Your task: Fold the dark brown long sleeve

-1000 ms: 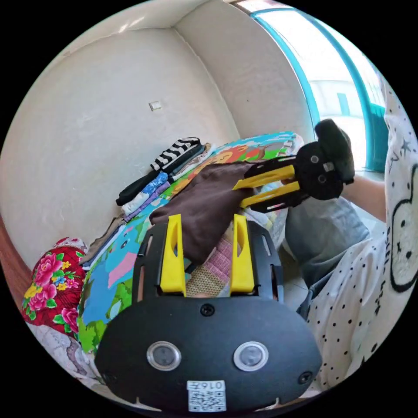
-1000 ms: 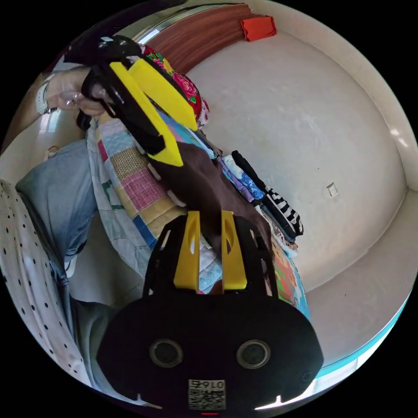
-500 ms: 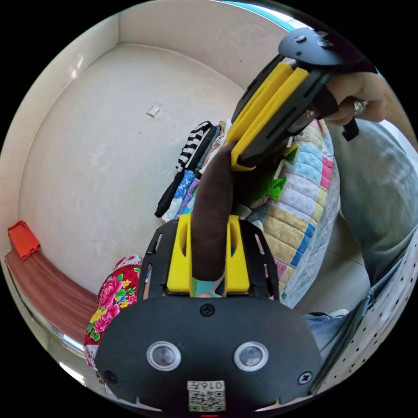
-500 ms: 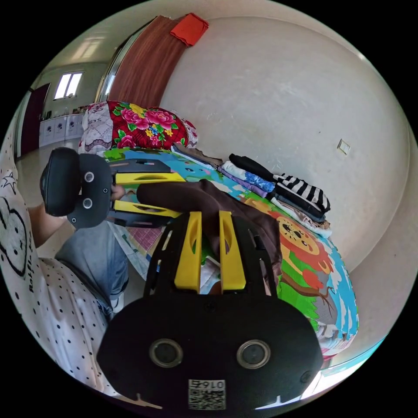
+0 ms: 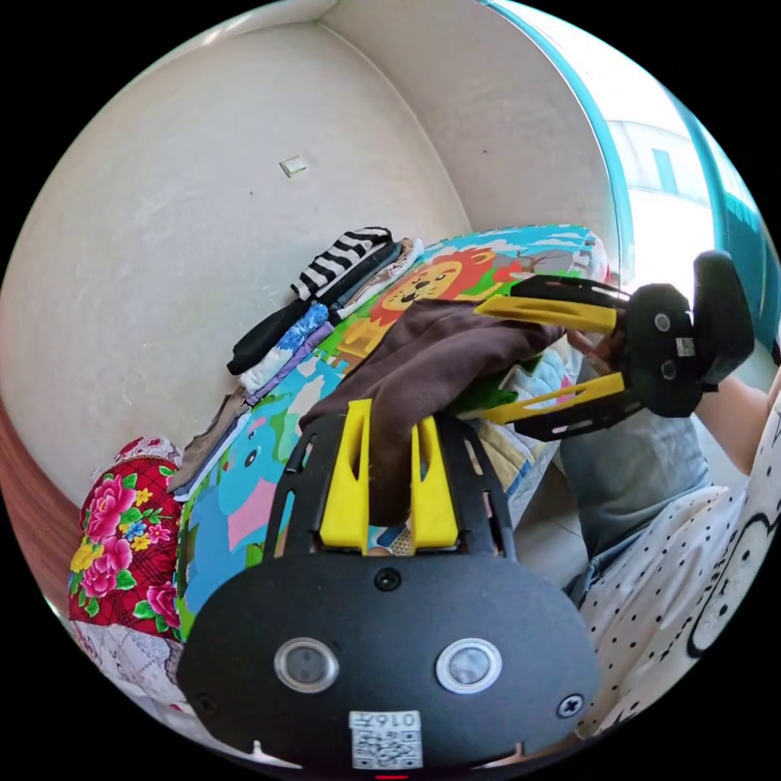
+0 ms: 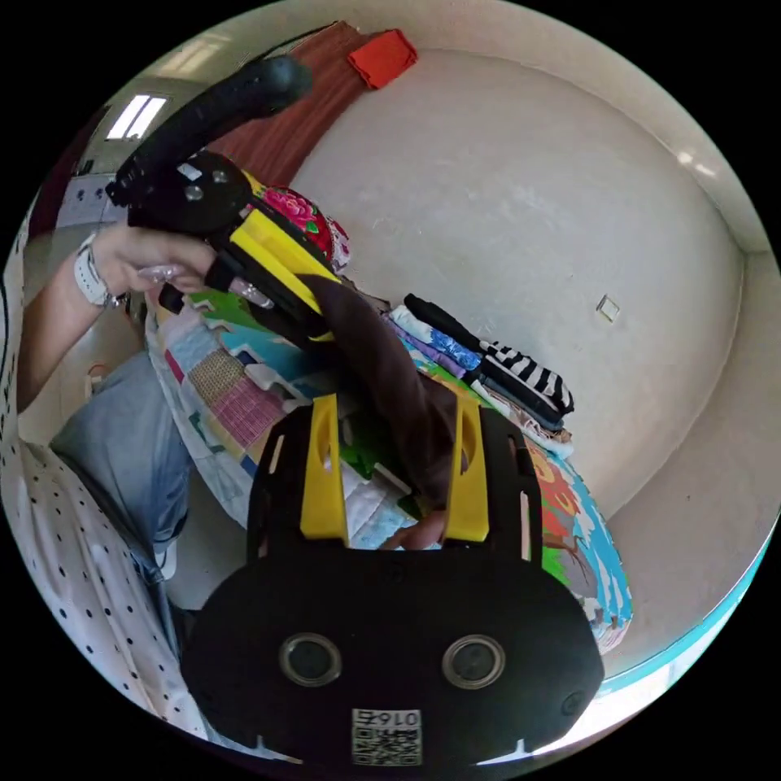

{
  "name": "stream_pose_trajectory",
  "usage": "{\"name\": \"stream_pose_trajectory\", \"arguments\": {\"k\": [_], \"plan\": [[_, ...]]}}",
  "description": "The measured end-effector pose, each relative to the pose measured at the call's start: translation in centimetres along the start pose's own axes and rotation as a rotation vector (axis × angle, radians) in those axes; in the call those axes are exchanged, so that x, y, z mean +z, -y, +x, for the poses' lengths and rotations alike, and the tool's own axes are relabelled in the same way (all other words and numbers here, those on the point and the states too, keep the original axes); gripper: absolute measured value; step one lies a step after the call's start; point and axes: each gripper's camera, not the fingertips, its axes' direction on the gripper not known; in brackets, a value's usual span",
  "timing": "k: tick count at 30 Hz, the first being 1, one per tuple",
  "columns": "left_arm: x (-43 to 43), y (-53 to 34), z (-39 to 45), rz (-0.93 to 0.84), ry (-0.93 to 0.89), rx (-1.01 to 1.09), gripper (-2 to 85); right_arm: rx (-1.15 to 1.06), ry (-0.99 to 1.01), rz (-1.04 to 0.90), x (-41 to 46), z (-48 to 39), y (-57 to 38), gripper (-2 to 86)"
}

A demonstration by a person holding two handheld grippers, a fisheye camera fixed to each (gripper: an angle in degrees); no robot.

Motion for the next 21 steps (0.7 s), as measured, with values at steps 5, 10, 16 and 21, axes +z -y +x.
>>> {"name": "stream_pose_trajectory", "arguments": {"k": [5,10,16,21], "plan": [[1.2,-1.1,-0.9,0.003,-0.008,-0.012,7.9,-0.024,-0.226,-0.123,3.7,-0.9,-0.9,15.9],[4.1,-2.0,-0.2,-0.071,0.03,0.038,11.6,-0.056,-0.072,-0.154,5.3,-0.1,-2.2,10.1],[7.6,-2.8,0.5,-0.122,0.109,0.047,14.8,-0.059,-0.052,-0.155,8.4,-1.4,-1.4,8.5],[10.8,-2.3,-0.2,-0.126,0.127,0.012,14.1,-0.05,-0.026,-0.167,12.2,-2.9,-0.8,8.3]]}}
